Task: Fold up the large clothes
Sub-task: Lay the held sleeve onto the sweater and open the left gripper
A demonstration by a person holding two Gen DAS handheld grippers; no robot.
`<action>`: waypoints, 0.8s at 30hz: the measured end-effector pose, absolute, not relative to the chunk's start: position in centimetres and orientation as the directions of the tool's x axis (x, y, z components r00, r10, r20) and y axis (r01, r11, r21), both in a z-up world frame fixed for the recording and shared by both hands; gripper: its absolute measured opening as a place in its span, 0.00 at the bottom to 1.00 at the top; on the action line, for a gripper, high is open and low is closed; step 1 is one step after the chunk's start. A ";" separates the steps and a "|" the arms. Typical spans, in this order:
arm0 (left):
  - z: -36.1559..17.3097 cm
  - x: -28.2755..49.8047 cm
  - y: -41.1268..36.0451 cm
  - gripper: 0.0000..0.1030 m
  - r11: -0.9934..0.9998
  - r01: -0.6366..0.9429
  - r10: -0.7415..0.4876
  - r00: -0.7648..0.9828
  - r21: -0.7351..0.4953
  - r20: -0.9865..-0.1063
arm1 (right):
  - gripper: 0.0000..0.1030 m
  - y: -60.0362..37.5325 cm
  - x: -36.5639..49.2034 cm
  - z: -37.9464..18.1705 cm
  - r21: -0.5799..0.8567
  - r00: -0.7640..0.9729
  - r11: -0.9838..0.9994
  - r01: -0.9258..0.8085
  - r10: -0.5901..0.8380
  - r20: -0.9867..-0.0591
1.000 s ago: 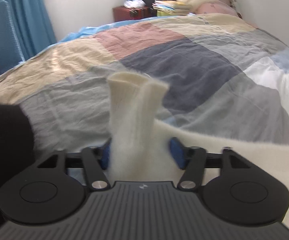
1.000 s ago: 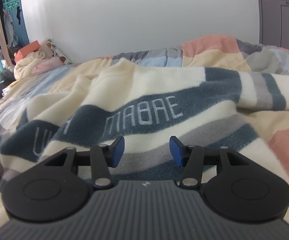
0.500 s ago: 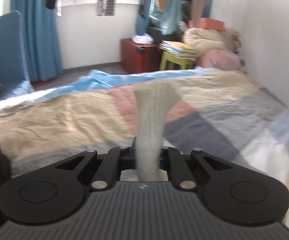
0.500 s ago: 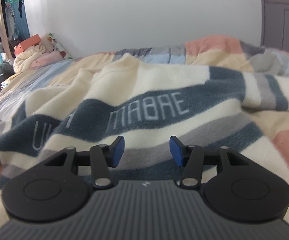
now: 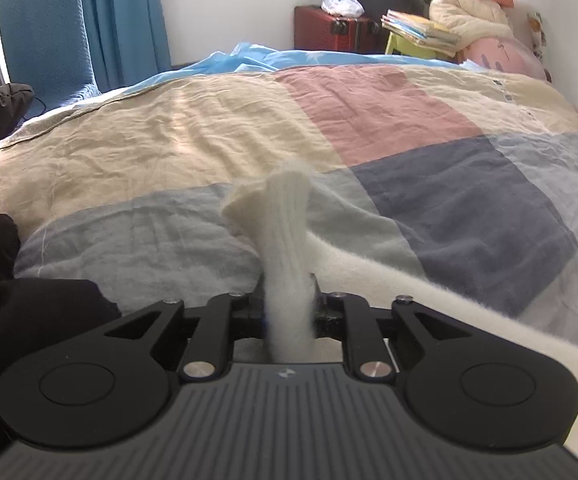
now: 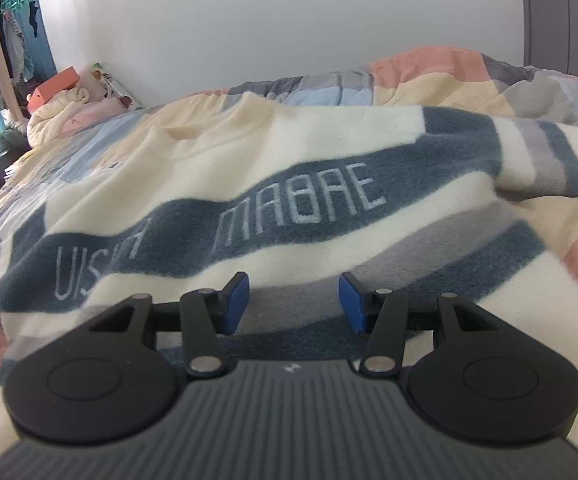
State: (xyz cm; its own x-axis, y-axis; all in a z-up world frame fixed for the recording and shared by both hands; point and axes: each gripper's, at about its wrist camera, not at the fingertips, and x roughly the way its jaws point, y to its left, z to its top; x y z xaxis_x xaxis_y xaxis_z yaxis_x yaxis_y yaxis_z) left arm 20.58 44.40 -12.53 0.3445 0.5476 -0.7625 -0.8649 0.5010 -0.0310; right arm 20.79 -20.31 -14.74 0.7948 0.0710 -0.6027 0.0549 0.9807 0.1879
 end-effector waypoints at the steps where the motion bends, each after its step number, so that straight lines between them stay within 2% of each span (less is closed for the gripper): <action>1: -12.0 20.5 44.1 0.34 0.507 -0.861 0.534 0.353 -0.043 -0.768 | 0.50 -20.3 20.8 -14.7 0.187 0.794 0.981 0.053 0.072 -0.603; 2: -11.3 20.3 43.7 0.50 0.516 -0.855 0.526 0.367 -0.056 -0.767 | 0.50 -20.2 20.9 -14.7 0.187 0.793 0.981 0.050 0.074 -0.604; 4: -9.8 19.9 42.2 0.61 0.541 -0.839 0.530 0.393 -0.058 -0.752 | 0.50 -20.0 20.7 -14.6 0.188 0.795 0.981 0.040 0.083 -0.601; 5: -9.0 19.8 41.5 0.63 0.557 -0.829 0.533 0.408 -0.056 -0.741 | 0.50 -19.9 20.5 -14.5 0.187 0.796 0.982 0.033 0.087 -0.599; 8: -6.2 19.1 39.5 0.66 0.565 -0.824 0.558 0.417 -0.040 -0.718 | 0.50 -19.9 19.7 -13.9 0.191 0.804 0.982 0.012 0.104 -0.585; 16: 1.9 16.3 32.5 0.66 0.655 -0.752 0.549 0.539 -0.072 -0.638 | 0.50 -20.7 16.7 -11.7 0.178 0.841 0.984 -0.020 0.113 -0.530; 24: 3.8 13.6 23.5 0.66 0.751 -0.638 0.425 0.664 -0.169 -0.616 | 0.50 -21.3 13.9 -9.5 0.141 0.876 0.987 -0.079 0.137 -0.463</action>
